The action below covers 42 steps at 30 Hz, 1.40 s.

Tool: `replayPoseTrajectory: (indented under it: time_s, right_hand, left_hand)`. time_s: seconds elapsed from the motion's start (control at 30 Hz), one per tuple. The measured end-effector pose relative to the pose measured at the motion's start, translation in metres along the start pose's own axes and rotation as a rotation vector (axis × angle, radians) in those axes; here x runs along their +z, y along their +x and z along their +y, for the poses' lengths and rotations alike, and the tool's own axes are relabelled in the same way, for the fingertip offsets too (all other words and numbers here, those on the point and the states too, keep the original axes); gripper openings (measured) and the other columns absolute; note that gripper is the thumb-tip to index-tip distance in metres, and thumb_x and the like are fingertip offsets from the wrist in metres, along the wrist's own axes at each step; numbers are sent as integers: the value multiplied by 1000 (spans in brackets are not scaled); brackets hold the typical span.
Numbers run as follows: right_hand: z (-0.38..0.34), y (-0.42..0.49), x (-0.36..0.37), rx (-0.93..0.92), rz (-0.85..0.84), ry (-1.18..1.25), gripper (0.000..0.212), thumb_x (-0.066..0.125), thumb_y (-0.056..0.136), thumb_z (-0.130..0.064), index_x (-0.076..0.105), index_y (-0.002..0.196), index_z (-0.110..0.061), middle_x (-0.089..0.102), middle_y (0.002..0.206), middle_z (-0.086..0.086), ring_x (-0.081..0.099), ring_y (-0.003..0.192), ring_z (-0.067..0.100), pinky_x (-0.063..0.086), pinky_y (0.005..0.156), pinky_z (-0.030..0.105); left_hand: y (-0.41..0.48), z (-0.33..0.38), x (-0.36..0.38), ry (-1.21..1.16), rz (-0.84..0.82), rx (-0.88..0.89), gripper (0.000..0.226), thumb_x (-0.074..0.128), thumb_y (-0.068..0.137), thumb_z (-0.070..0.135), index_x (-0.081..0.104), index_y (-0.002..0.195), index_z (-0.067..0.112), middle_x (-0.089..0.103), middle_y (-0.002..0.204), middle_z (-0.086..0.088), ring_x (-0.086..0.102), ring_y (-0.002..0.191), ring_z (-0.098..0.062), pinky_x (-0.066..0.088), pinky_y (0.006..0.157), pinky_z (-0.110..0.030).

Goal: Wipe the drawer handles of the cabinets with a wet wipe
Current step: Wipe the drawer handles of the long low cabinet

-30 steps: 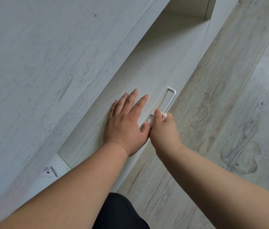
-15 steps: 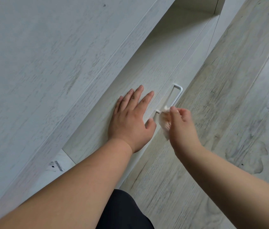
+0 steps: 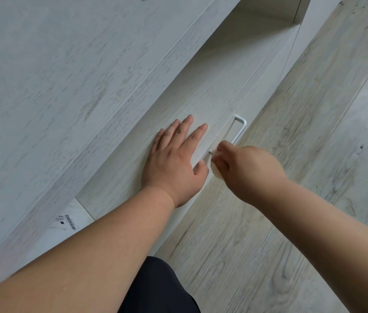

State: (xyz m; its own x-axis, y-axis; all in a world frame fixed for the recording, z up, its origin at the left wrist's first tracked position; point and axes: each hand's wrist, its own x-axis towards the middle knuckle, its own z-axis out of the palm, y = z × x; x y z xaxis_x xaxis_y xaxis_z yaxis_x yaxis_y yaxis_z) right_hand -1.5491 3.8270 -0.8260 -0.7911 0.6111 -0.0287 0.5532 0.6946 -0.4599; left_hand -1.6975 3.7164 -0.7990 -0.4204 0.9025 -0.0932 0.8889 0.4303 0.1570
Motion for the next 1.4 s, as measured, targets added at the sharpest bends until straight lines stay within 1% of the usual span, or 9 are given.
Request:
replayPoseTrajectory:
  time_s: [0.27,0.53,0.73,0.97,1.07,1.13,1.23,1.33,1.4]
  right_hand:
    - [-1,21,-31,-46,-306,-59,27,39,105,-31,47,81,-24,55,72,-1,55,65,20,35,55,30]
    - [7,4,3,79,110,389,16,65,99,-28,61,86,-20,54,61,-6,51,57,11,36,52,28]
    - [9,16,-14,-84,-77,-61,38,38,105,-43,56,81,-20,51,61,1,52,56,21,35,48,30]
    - [-1,6,-7,211,-12,625,33,51,105,-31,63,77,-19,67,62,2,66,54,16,53,50,31]
    - [-7,14,-12,86,-74,59,43,37,106,-39,48,70,-20,55,62,2,55,55,23,42,49,32]
    - [-11,22,-20,78,-120,-87,42,36,105,-34,43,66,-20,49,62,2,50,55,22,33,51,27]
    - [-10,20,-12,109,-60,92,41,41,101,-31,50,64,-16,54,57,3,54,53,25,40,48,30]
    - [-15,6,0,323,71,550,36,47,103,-34,63,78,-14,67,61,0,63,57,17,51,53,34]
    - [-20,4,5,309,93,497,36,45,105,-39,59,80,-17,64,60,0,63,57,18,49,50,33]
  left_hand:
    - [0,-1,1,9,-9,9,76,46,95,46,13,164,43,-1,174,13,-5,160,-11,-3,131,-37]
    - [0,-1,1,-1,-5,6,76,44,94,45,14,164,43,1,174,12,-3,160,-12,1,131,-41]
    - [0,-1,1,1,1,11,77,43,92,47,15,164,42,2,175,11,-2,160,-12,2,131,-41]
    - [0,0,1,-9,9,2,77,41,90,46,17,164,43,4,174,12,0,160,-12,3,131,-41]
    - [1,-1,2,-7,5,3,76,41,91,48,18,163,43,5,174,12,1,160,-12,3,131,-40]
    - [1,-2,2,-9,12,7,75,41,93,49,18,163,43,6,174,12,1,160,-12,2,131,-40]
    - [0,-1,2,-10,15,4,76,41,91,48,18,164,43,6,174,13,1,160,-12,2,131,-39]
    - [0,0,1,-6,10,1,78,41,90,47,18,164,43,6,174,12,1,160,-11,2,131,-40]
    - [1,-1,2,-8,11,1,77,42,90,46,19,163,43,6,174,12,1,160,-12,3,131,-40]
